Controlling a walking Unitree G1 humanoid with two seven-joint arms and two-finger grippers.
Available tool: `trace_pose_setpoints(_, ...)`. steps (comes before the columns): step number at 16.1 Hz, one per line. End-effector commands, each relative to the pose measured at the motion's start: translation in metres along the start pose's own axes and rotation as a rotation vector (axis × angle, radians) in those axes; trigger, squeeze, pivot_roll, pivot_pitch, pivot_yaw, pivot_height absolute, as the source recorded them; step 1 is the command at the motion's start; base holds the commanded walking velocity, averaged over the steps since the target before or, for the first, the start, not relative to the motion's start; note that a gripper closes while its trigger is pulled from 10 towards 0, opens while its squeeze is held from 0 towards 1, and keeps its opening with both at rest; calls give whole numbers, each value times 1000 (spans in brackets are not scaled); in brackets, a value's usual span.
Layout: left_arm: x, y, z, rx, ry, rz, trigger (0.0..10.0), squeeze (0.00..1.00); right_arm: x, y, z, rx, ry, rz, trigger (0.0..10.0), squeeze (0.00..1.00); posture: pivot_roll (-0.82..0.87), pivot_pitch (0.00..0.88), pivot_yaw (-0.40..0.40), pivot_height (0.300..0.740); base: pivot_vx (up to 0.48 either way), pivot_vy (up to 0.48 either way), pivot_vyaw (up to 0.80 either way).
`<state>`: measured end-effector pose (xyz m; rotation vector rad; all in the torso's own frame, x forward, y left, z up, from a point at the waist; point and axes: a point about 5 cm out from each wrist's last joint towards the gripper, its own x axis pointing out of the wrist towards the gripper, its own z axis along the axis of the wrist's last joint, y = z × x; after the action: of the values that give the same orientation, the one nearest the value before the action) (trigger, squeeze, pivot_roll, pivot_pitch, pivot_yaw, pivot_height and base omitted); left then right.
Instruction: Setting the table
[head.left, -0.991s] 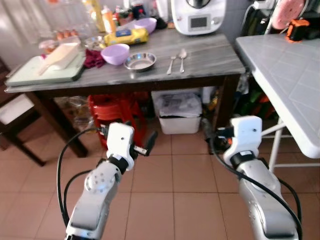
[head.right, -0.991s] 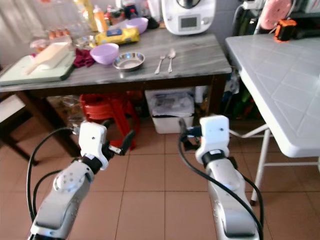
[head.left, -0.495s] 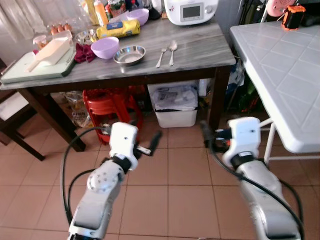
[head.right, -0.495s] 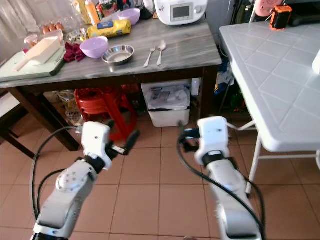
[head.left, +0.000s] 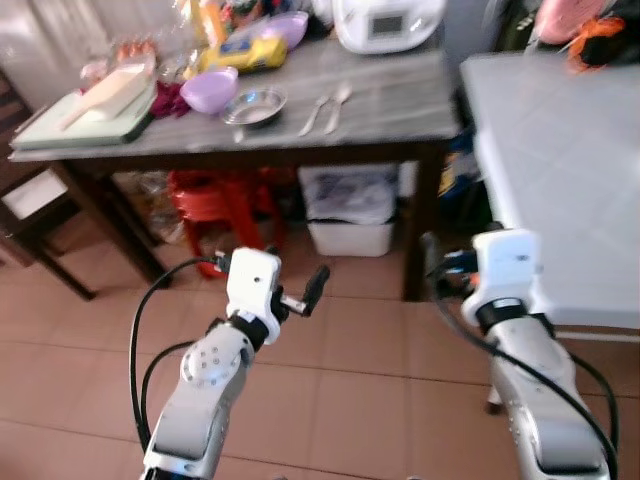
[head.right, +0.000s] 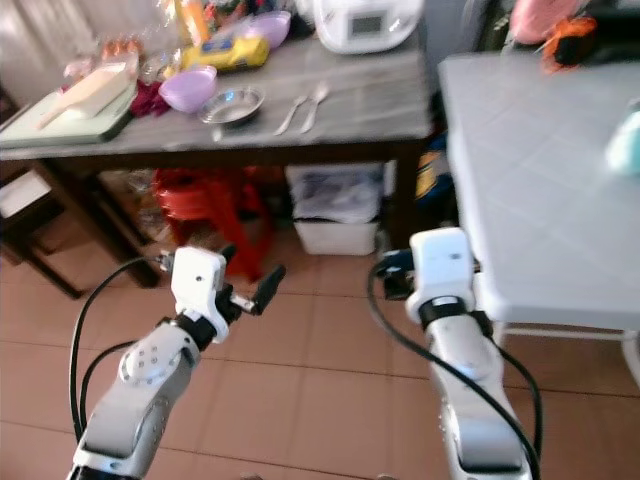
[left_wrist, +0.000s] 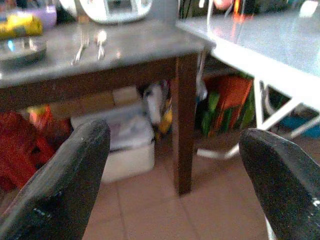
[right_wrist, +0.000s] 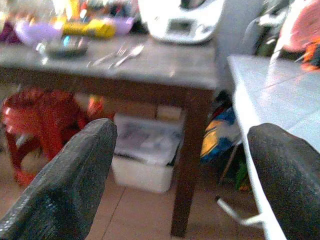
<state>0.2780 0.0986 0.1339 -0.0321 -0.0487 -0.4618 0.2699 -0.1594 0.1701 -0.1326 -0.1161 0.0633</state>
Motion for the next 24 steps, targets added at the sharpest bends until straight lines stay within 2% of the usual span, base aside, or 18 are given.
trace_pose_setpoints(1, -4, 13, 4, 11, -19, 63, 10000, 0, -3, 5, 2, 59, -21, 19, 10000, 0, -121, 99, 129, 740, 0, -341, 0)
trace_pose_setpoints(3, -5, 17, 2, 19, -15, 106, 10000, 0, -5, 2, 0, 84, -22, -13, 10000, 0, -119, 98, 129, 740, 0, -341, 0)
trace_pose_setpoints(5, -7, 20, 1, 33, -15, 157, 10000, 0, -8, 2, -3, 59, -19, -54, 10000, 0, -117, 96, 133, 740, 0, -337, 0)
trace_pose_setpoints(7, -6, 24, 1, 45, -14, 206, 10000, 0, -9, 2, -7, 96, -14, -71, 10000, 0, -116, 92, 133, 740, 0, -337, 0)
trace_pose_setpoints(8, -4, 32, 0, 70, 4, 275, 10000, 0, -10, 3, -7, 140, -50, -85, 10000, 0, -116, 89, 134, 740, 0, -311, 0)
trace_pose_setpoints(10, -4, 37, -2, 93, 20, 321, 10000, 0, -10, 2, -5, 82, -52, -91, 10000, 0, -115, 89, 132, 740, 0, -279, 0)
trace_pose_setpoints(12, -9, 42, -9, 76, 51, 344, 10000, 0, -15, -4, -8, 90, -44, -129, 10000, 0, -112, 90, 127, 740, 0, -266, 0)
trace_pose_setpoints(14, -18, 50, -19, 13, 85, 403, 10000, 0, -24, -9, -13, 61, -37, -164, 10000, 0, -111, 88, 123, 740, 0, -259, 0)
trace_pose_setpoints(18, -20, 51, -19, 5, 81, 394, 10000, 0, -32, -8, -16, 61, -27, -177, 10000, 0, -112, 84, 122, 740, 0, -255, 0)
trace_pose_setpoints(24, -14, 45, -21, -18, 84, 330, 10000, 0, -28, -9, -13, 42, -49, -188, 10000, 0, -118, 81, 129, 740, 0, -97, 0)
